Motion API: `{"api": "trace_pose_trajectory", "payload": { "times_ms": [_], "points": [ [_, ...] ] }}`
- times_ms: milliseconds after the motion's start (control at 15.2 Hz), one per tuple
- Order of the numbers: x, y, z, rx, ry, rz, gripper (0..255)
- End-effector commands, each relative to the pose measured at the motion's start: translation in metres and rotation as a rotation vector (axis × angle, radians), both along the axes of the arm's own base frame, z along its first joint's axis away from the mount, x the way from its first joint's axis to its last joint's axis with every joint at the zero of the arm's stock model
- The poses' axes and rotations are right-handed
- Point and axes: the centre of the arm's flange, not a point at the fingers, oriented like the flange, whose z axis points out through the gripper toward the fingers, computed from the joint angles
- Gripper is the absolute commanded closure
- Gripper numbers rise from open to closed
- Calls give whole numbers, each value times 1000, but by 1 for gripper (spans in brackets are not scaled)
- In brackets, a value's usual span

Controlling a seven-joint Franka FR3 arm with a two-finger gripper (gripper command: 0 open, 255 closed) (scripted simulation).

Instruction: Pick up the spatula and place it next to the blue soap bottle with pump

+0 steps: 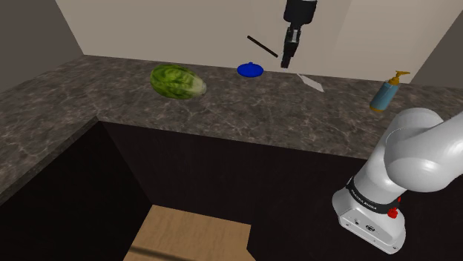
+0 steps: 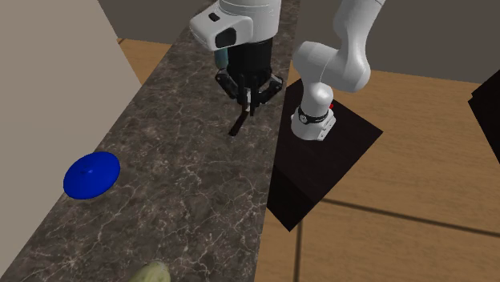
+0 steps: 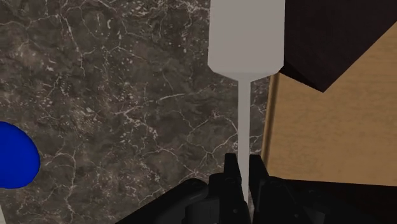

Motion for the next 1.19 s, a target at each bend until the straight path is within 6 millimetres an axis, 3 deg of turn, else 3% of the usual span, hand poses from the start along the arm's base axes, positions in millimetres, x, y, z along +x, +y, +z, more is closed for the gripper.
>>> {"api": "trace_pose_trajectory", "payload": {
  "times_ms": [0,1122],
  "points": [
    [-21,-17,0,0,0,1,255],
    [-192,-162,0,0,0,1,255]
  ]
}}
